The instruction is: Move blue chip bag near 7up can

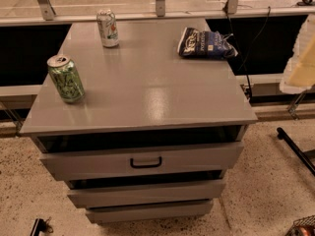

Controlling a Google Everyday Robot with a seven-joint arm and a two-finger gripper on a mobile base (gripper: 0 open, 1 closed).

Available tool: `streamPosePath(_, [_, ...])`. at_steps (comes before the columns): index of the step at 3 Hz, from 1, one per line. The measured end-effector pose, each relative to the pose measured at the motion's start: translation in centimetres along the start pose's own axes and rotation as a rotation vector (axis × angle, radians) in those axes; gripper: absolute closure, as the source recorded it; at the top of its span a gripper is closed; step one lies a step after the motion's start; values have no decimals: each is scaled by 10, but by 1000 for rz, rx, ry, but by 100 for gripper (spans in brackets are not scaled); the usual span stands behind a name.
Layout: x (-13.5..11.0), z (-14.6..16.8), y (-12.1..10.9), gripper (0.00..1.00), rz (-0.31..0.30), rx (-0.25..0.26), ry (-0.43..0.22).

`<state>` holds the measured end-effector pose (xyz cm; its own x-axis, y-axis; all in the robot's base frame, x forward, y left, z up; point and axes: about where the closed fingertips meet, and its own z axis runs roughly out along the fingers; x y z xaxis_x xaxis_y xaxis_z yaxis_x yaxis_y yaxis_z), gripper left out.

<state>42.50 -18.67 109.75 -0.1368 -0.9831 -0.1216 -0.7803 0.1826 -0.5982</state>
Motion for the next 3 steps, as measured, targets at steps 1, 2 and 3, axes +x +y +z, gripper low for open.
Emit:
streamPosePath(1, [0,0,0,0,0,0,0])
streamPosePath(2, [0,0,-1,0,0,2,0])
streamPosePath(3, [-3,15,-35,0,-18,44,-6])
